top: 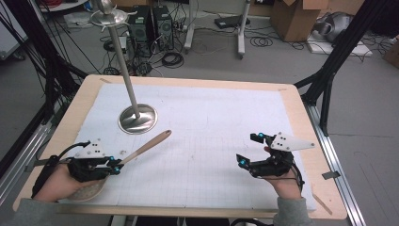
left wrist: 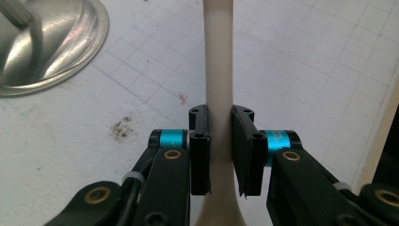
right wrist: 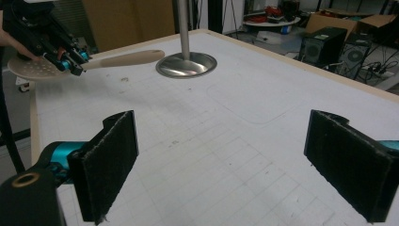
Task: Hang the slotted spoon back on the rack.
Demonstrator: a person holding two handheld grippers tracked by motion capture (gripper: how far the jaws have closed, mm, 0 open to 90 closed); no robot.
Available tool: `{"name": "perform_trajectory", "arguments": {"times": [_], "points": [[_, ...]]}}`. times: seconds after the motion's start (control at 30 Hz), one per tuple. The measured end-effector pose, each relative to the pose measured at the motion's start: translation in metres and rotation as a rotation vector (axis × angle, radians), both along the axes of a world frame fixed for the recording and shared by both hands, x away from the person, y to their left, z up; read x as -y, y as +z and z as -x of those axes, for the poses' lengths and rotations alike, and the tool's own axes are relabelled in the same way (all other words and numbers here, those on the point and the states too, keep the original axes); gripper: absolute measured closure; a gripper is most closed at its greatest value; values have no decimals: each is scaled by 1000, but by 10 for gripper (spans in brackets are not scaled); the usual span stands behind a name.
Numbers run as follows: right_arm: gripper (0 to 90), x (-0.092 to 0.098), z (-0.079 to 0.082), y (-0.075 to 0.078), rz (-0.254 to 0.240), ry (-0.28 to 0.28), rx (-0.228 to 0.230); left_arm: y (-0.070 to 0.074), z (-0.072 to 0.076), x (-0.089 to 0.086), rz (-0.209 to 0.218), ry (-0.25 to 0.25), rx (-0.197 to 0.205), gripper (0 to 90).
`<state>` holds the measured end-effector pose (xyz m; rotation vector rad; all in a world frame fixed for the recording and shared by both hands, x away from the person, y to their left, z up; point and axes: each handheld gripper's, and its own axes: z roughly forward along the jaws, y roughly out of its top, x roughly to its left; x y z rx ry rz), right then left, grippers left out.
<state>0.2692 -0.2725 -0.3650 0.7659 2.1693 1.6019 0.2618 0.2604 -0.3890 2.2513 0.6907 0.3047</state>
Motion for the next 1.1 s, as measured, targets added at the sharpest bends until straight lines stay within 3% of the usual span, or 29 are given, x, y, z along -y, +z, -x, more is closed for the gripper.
{"name": "perform_trajectory", "arguments": {"times": [0.37,0.53,0.77,1.1], "points": [[94,0,-1,1,-7,0,-4,5,2,-20,34,79,29,777],[94,-1,-3,1,-9,1,5,12,4,-29,56,121,63,777],[94,-2,-5,0,-5,3,4,19,2,-44,95,166,69,777],[94,-2,-5,0,-5,3,-1,31,-3,-56,128,191,74,777]]}}
